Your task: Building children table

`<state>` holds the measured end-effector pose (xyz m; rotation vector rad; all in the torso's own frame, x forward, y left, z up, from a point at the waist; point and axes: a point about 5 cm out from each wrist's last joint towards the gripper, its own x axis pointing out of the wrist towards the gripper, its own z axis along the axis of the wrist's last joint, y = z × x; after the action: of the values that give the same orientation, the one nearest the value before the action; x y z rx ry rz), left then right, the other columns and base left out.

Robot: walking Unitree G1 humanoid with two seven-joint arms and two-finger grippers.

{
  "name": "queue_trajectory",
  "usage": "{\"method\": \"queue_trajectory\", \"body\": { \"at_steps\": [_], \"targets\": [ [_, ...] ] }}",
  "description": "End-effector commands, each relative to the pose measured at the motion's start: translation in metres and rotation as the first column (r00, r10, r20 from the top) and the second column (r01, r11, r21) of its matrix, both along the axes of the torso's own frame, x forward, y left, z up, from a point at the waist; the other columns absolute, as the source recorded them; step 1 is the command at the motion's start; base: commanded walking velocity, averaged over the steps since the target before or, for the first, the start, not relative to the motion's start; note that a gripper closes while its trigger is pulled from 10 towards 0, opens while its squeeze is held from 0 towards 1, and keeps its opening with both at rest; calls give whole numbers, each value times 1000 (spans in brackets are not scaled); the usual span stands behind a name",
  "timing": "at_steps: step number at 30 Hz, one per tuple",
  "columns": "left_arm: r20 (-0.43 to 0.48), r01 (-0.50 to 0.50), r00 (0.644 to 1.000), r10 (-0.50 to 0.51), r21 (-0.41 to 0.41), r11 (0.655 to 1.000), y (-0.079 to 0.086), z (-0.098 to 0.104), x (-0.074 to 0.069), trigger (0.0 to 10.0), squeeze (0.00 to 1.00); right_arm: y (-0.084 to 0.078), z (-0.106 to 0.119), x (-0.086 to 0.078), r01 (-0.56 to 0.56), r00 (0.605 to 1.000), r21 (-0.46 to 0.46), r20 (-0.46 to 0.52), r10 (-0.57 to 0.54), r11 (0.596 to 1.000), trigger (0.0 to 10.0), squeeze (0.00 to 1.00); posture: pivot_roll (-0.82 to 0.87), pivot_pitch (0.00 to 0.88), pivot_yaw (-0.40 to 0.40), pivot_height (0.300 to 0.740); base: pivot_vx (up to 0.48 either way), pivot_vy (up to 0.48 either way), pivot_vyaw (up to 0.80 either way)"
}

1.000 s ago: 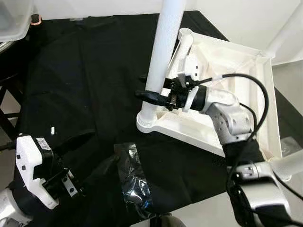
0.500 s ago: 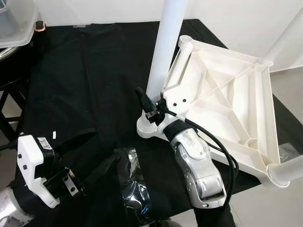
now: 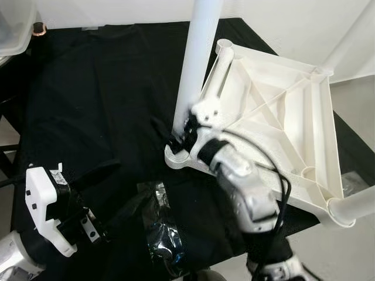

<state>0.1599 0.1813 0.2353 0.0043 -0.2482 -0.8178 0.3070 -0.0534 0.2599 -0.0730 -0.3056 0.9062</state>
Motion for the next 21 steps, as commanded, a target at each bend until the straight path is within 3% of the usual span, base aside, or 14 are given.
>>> {"method": "queue_trajectory", "body": {
  "at_steps": [1,3,4,7,9,11,14,16,17,21],
  "targets": [
    [-4,-1,1000,1,2,1000,0,-2,-2,10000,0,-2,1,-1,-130,991,-5,-10,130,991,10000,1000,162,281,-126,740,0,0,0],
    [-5,1,1000,-1,3,1000,0,-1,-2,10000,0,-10,2,2,-216,976,-75,7,217,974,10000,1000,168,283,-126,740,0,0,0],
    [-5,2,1000,-2,3,1000,0,-1,-2,10000,0,-14,3,4,-259,965,-124,15,262,958,10000,0,170,285,-126,740,0,0,0],
    [-4,2,1000,-2,3,1000,0,-1,-2,10000,0,-17,3,7,-280,957,-164,23,288,946,10000,0,170,285,-126,740,0,0,0],
    [-4,0,1000,0,5,1000,0,0,-3,10000,0,-25,6,21,-284,956,-198,12,292,938,10000,0,171,287,-126,740,0,0,0],
    [-4,0,1000,0,5,1000,0,0,-3,10000,0,-25,6,21,-284,956,-198,12,292,938,10000,0,171,287,-126,740,0,0,0],
    [-7,-4,1000,4,9,1000,0,1,-5,10000,0,-37,16,45,-271,961,-193,2,276,943,10000,0,186,298,-129,740,0,0,0],
    [-8,-4,1000,4,9,1000,0,1,-5,10000,0,-39,17,49,-273,961,-188,-3,278,943,10000,0,186,298,-129,740,0,0,0],
    [-9,-5,1000,5,10,1000,0,1,-6,10000,0,-39,17,51,-286,957,-186,-8,290,940,0,0,190,302,-128,740,0,0,0],
    [-11,-8,1000,8,12,1000,0,2,-7,10000,0,-41,17,52,-340,939,-188,-24,342,921,0,0,197,308,-129,740,0,0,0]
  ]
}}
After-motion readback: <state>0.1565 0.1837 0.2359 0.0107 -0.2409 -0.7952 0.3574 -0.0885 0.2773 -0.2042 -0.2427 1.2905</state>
